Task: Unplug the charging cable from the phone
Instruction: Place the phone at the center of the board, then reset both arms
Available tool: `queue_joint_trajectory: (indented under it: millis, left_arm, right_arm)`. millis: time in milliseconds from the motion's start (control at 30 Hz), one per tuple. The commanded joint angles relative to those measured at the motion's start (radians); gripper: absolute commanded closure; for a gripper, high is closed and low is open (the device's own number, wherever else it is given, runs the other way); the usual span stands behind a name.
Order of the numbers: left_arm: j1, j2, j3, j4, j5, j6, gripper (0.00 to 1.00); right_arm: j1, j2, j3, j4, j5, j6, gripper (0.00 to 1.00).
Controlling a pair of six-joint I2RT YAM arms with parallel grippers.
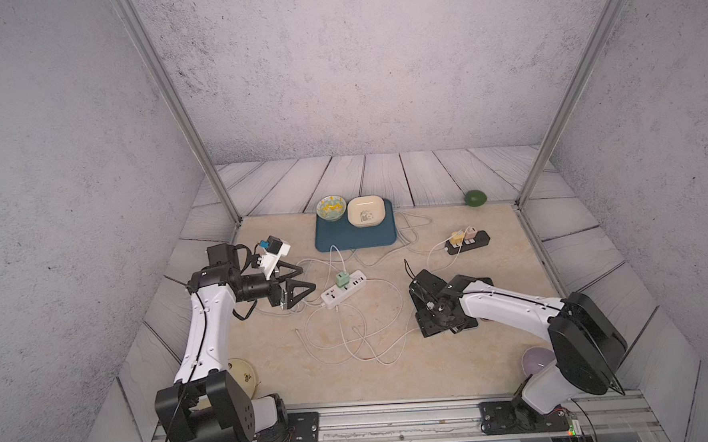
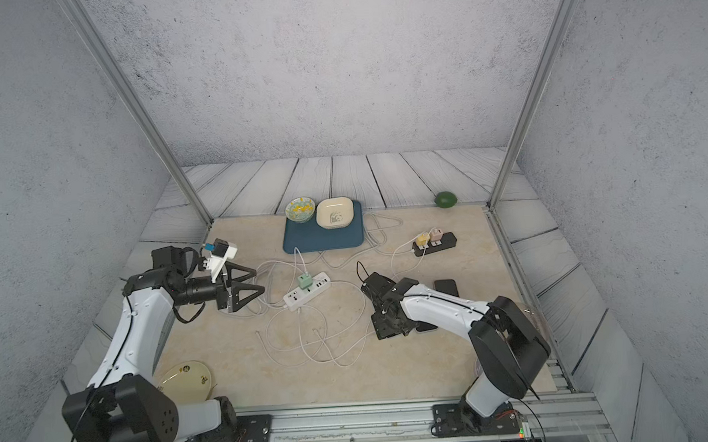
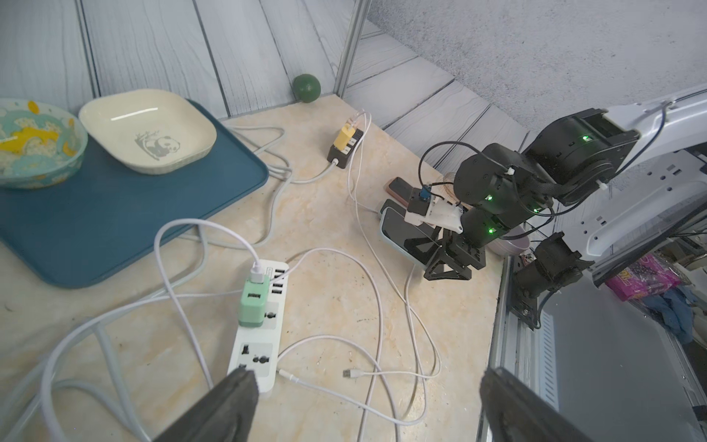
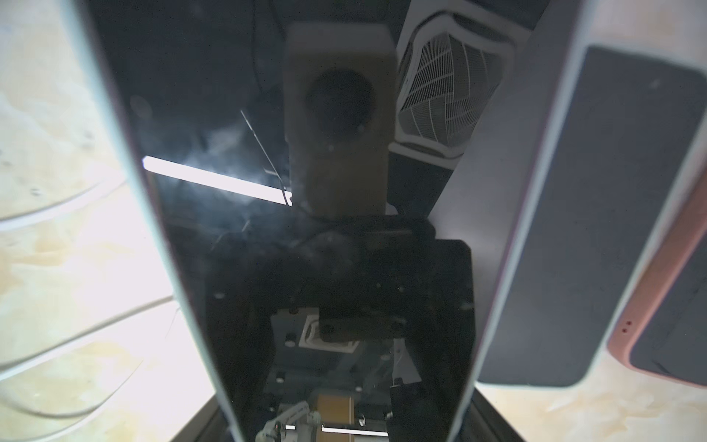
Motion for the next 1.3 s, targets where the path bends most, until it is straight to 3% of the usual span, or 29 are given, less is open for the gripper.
queue_joint_trajectory:
  millis: [0, 333, 433, 533, 633, 767, 800, 833, 1067, 1267]
  left_arm:
    - [0.006, -0.013, -0.021, 0.120, -0.037, -0.143, 0.02]
    - [0.006, -0.010, -0.085, 0.317, -0.157, -0.337, 0.02]
    - [0.006, -0.008, -0.099, 0.366, -0.181, -0.386, 0.02]
    - [0.006, -0.002, -0.109, 0.391, -0.198, -0.414, 0.02]
    - [0.006, 0.007, -0.111, 0.402, -0.208, -0.430, 0.02]
    - [0.006, 0.015, -0.121, 0.423, -0.226, -0.447, 0.02]
    - [0.006, 0.015, -0.123, 0.430, -0.231, -0.452, 0.02]
    - [0.006, 0.015, -0.126, 0.434, -0.237, -0.455, 0.02]
    - [0.007, 0.012, -0.164, 0.524, -0.274, -0.502, 0.02]
    - [0.008, 0.021, -0.248, 0.701, -0.322, -0.569, 0.02]
  right_arm:
    - [-0.014, 0.028, 0.032, 0.001, -0.041, 0.019, 0.98]
    - [-0.035, 0.126, 0.029, 0.038, -0.077, 0.024, 0.93]
    - [-0.037, 0.131, 0.028, 0.035, -0.076, 0.024, 0.86]
    - [-0.040, 0.126, 0.027, 0.028, -0.073, 0.021, 0.68]
    - [-0.043, 0.110, 0.026, 0.019, -0.065, 0.019, 0.40]
    - [-0.047, 0.092, 0.029, 0.012, -0.068, 0.013, 0.19]
    - [-0.051, 0.086, 0.028, 0.013, -0.074, 0.010, 0.06]
    - [-0.054, 0.080, 0.028, 0.015, -0.082, 0.008, 0.01]
    - [-0.098, 0.001, 0.027, 0.054, -0.094, -0.034, 0.01]
    - [-0.189, -0.111, 0.014, 0.131, -0.012, -0.114, 0.01]
